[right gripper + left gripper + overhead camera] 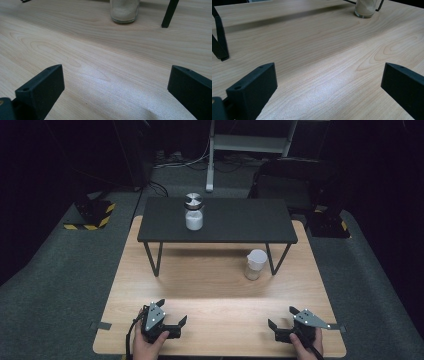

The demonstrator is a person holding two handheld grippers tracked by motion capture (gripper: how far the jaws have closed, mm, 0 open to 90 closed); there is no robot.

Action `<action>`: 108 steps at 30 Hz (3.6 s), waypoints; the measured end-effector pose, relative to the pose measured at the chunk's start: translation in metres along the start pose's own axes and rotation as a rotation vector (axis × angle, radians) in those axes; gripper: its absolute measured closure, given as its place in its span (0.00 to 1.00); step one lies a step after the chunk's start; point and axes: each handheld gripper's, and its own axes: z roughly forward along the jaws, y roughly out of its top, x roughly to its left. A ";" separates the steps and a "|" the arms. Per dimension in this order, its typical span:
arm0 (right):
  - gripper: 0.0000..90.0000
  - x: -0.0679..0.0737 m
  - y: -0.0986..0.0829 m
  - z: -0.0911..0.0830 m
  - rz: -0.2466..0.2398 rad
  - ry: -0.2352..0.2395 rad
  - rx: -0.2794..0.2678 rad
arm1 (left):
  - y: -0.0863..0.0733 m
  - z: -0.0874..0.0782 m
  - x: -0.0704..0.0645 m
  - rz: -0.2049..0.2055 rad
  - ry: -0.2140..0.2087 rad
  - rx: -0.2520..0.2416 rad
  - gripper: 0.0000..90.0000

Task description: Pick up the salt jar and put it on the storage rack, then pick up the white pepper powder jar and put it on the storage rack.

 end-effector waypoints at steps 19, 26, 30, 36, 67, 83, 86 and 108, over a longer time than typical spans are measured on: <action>0.01 0.001 -0.002 -0.001 0.005 -0.009 -0.011 | -0.002 -0.001 0.002 -0.006 -0.017 -0.015 0.00; 0.01 0.005 0.000 0.000 0.003 -0.019 -0.002 | -0.003 -0.001 0.001 -0.003 -0.021 -0.019 0.00; 0.01 0.006 0.001 0.000 0.003 -0.016 -0.001 | -0.003 0.000 0.003 -0.007 -0.031 -0.019 0.00; 0.01 0.005 0.019 0.000 0.011 -0.021 -0.030 | -0.004 -0.001 0.007 -0.022 -0.042 -0.026 0.00; 0.02 0.009 0.080 0.092 0.039 -0.094 -0.058 | -0.006 -0.002 0.005 -0.012 -0.050 -0.037 0.00; 0.15 0.020 0.079 0.134 0.073 -0.152 -0.108 | -0.007 -0.002 0.006 -0.017 -0.049 -0.038 0.00; 0.20 0.026 0.078 0.141 0.066 -0.177 -0.121 | -0.007 -0.003 0.006 -0.016 -0.054 -0.039 0.00; 0.31 0.039 0.071 0.159 0.133 -0.236 -0.209 | -0.007 -0.003 0.008 -0.033 -0.054 -0.039 0.00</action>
